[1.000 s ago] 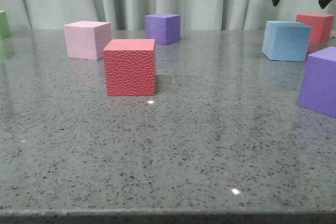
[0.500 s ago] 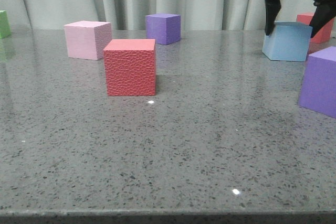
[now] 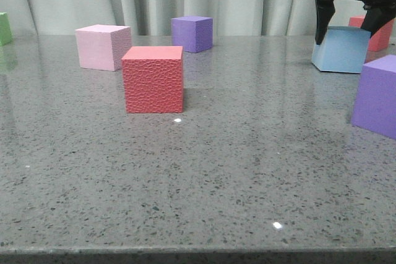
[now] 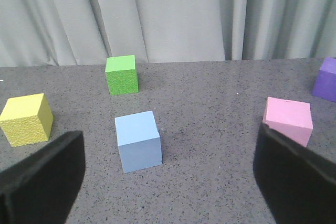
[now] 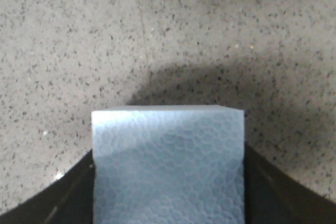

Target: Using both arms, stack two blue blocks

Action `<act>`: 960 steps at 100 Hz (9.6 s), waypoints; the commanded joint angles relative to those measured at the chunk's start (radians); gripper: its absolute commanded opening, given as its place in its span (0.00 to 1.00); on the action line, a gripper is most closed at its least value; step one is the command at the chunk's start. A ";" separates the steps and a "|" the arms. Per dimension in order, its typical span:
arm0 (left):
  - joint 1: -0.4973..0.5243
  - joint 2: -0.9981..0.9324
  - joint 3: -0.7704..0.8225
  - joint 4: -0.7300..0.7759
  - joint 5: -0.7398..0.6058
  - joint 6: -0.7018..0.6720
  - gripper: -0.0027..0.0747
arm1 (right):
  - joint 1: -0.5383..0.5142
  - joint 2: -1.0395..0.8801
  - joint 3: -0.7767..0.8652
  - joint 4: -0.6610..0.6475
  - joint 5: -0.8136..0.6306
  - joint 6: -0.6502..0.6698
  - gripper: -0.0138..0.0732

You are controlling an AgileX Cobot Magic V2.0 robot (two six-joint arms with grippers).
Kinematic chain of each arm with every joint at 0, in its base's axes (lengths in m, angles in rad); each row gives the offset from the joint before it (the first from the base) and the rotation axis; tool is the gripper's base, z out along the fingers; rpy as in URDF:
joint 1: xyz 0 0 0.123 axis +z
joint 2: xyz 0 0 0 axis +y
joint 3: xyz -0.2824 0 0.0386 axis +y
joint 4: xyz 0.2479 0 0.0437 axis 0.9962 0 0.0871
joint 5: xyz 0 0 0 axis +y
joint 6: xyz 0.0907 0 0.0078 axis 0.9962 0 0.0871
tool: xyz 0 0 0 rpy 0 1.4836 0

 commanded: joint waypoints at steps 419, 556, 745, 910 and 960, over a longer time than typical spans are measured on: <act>0.127 1.124 -0.852 -0.018 0.394 -0.118 0.49 | 0.491 -0.924 0.587 -0.085 -0.415 0.101 0.83; -0.569 1.242 -1.322 -0.071 0.516 -0.519 0.37 | 0.491 -0.924 0.587 -0.097 -0.429 0.101 0.83; -0.645 0.868 -1.200 0.034 0.604 -0.264 0.72 | 0.491 -1.344 0.898 -0.279 -0.533 0.101 0.83; -0.647 -0.278 0.309 0.032 -0.086 -0.257 0.01 | 0.491 -1.829 1.333 -0.306 -0.562 0.101 0.03; -0.647 -0.278 0.314 0.032 -0.086 -0.257 0.01 | 0.491 -1.829 1.333 -0.306 -0.562 0.101 0.03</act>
